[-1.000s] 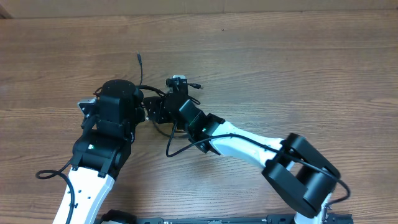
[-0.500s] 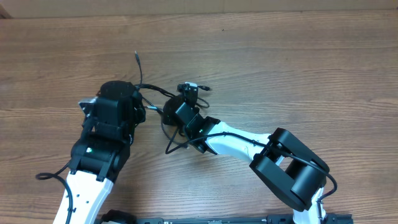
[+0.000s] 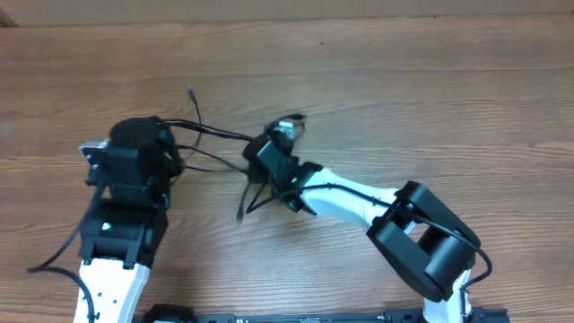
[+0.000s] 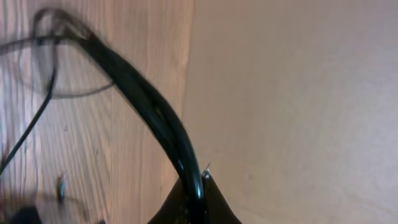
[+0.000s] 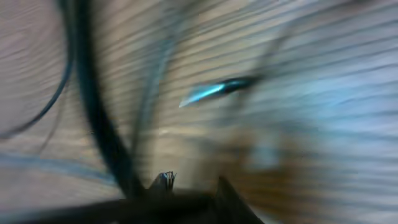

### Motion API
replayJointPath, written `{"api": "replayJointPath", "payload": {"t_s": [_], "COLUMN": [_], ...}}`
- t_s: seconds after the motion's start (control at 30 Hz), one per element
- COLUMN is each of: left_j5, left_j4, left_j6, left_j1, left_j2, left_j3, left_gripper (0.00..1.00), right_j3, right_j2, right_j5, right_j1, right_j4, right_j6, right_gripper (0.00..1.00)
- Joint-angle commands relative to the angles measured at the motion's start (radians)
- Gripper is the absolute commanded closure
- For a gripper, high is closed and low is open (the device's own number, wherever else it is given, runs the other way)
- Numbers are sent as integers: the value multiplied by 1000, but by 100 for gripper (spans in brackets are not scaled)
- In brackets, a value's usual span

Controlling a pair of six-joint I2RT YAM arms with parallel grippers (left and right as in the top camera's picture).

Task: Untangle cables
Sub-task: 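Pull the right gripper rightward, stretching the cables between both grippers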

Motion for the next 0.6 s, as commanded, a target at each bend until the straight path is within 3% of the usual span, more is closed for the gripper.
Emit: {"api": "replayJointPath", "payload": {"t_s": [0.0,0.27,0.57], "left_j5": [-24,-2,-6], "left_j4": [31,28,15], "left_j6": [138,245,264], "left_j1": [84,180,182], "left_j2": [-67,-77,-60], "left_j3": [24,24,23], "left_gripper": [96,96,96], "right_j3": [-23,-23,-23], "right_j2": [12,-21,-58], "right_j5": [30,30,30], "right_j1": [-109,-296,-471], "right_j4": [-47,-220,-286], "right_j6": [2,2,1], "right_gripper": [80,80,80]}}
